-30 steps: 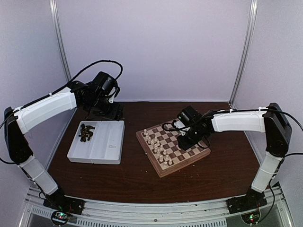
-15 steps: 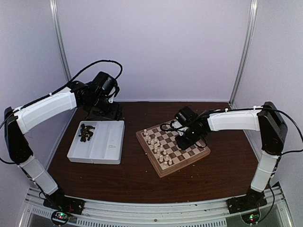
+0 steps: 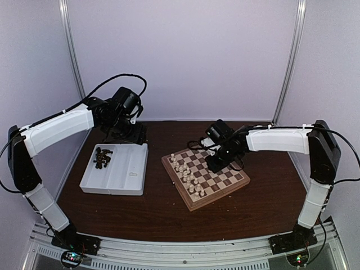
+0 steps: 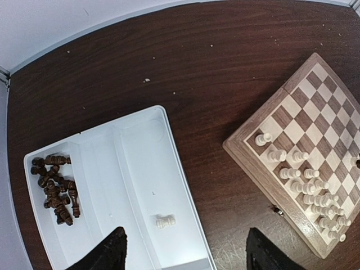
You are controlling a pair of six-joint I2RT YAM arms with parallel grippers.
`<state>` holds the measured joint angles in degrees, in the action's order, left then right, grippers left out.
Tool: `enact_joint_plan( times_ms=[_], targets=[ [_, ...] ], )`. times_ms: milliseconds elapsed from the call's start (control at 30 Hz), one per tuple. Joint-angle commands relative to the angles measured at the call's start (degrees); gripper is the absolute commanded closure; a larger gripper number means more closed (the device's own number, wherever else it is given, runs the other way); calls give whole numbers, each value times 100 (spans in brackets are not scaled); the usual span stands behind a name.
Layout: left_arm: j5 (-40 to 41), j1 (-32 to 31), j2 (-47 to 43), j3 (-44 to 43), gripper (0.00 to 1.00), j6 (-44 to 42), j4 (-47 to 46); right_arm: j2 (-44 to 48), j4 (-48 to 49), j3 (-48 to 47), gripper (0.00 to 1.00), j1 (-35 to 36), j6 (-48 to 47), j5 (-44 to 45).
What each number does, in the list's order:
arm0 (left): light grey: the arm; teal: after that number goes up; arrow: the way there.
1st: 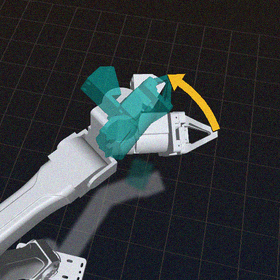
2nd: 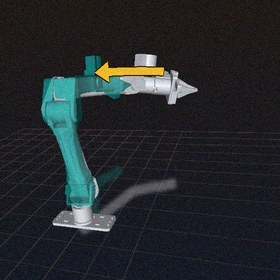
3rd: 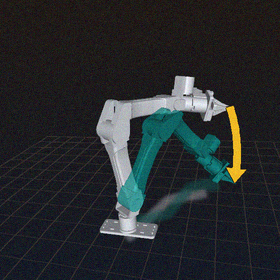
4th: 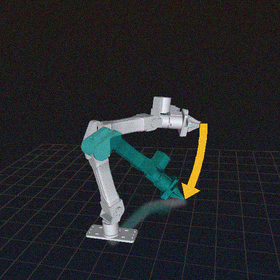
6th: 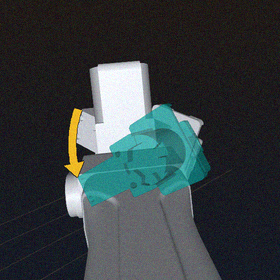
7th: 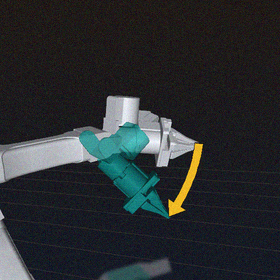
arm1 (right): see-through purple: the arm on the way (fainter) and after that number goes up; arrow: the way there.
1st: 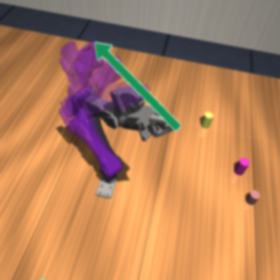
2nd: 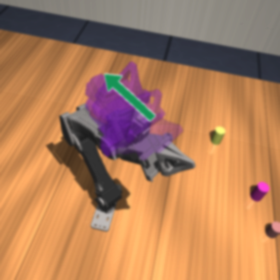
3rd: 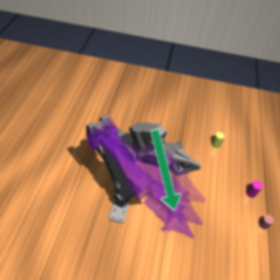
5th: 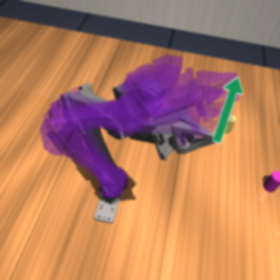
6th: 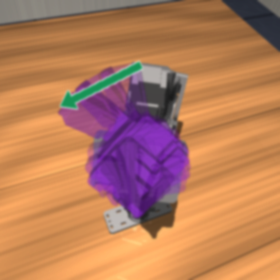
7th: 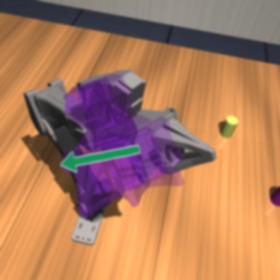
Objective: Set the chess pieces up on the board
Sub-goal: Pick up the chess piece from the chessboard, then place the chess piece on the chessboard.
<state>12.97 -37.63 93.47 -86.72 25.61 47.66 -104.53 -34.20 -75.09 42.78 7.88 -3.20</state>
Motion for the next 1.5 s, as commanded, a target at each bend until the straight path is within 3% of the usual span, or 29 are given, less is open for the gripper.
enact_joint_plan(
  times_ms=[0, 633, 1467],
  targets=[
    [-435, 222, 78, -24, 28, 141, -239, -199, -33, -510, 91, 41, -213, -152],
    [-851, 518, 364, -52, 27, 122, -363, -1714, 29, -2645, 91, 50, -560, -854],
    [-794, 595, 478, 16, 27, 59, -301, -2537, -219, -3431, 92, 69, -702, -1224]
  ],
)
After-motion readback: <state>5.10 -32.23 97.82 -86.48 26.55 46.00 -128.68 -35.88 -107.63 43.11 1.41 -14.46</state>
